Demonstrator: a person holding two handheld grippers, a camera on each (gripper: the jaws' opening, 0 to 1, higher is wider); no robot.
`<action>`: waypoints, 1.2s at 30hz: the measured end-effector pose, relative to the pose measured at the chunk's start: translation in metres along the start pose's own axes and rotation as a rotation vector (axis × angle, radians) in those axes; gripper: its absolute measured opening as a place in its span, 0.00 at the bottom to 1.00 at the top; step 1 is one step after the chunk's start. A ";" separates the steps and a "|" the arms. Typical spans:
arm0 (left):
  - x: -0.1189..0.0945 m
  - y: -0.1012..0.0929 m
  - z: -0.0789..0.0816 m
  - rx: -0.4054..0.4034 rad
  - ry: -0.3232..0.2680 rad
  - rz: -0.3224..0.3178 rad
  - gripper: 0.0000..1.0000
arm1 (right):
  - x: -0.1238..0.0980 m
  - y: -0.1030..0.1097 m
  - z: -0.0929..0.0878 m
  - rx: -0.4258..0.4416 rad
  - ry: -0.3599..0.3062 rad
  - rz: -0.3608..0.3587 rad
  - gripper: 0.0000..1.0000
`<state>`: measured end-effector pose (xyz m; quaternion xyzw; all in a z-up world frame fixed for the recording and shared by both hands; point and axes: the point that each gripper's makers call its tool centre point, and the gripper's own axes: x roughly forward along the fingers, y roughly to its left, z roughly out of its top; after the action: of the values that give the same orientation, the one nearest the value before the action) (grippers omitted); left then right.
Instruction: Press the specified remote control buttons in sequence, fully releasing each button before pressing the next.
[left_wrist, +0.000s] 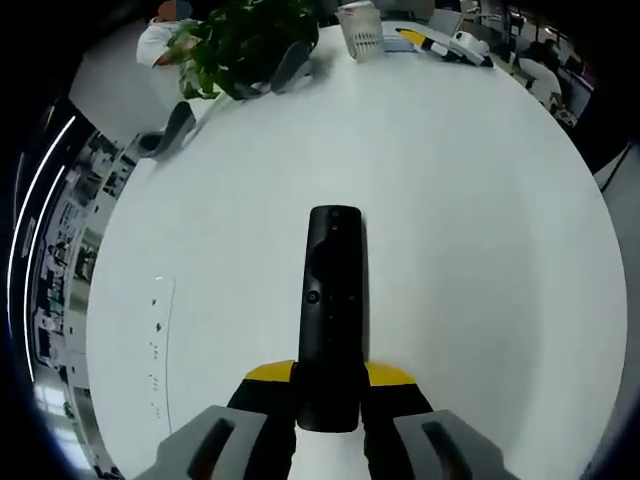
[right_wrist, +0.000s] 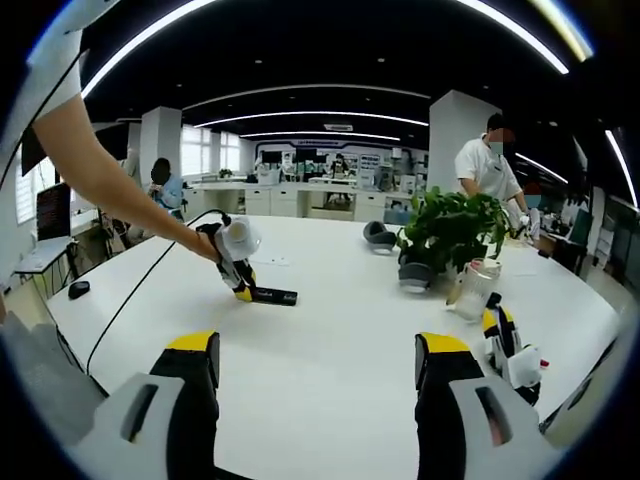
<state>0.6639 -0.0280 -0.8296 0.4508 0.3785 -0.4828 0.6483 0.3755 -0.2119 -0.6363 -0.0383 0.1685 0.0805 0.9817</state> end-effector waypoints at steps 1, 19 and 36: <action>0.000 -0.001 0.000 -0.011 0.002 -0.007 0.24 | 0.000 0.000 0.000 0.000 -0.001 0.001 0.83; -0.006 0.016 -0.004 -0.174 0.017 0.111 0.49 | -0.003 0.001 0.006 0.008 -0.029 0.011 0.84; -0.018 0.039 -0.032 -0.483 -0.024 0.304 0.95 | -0.009 -0.002 0.018 0.063 -0.101 0.021 0.85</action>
<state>0.6952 0.0123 -0.8140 0.3291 0.4030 -0.2809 0.8064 0.3733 -0.2133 -0.6166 -0.0014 0.1217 0.0873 0.9887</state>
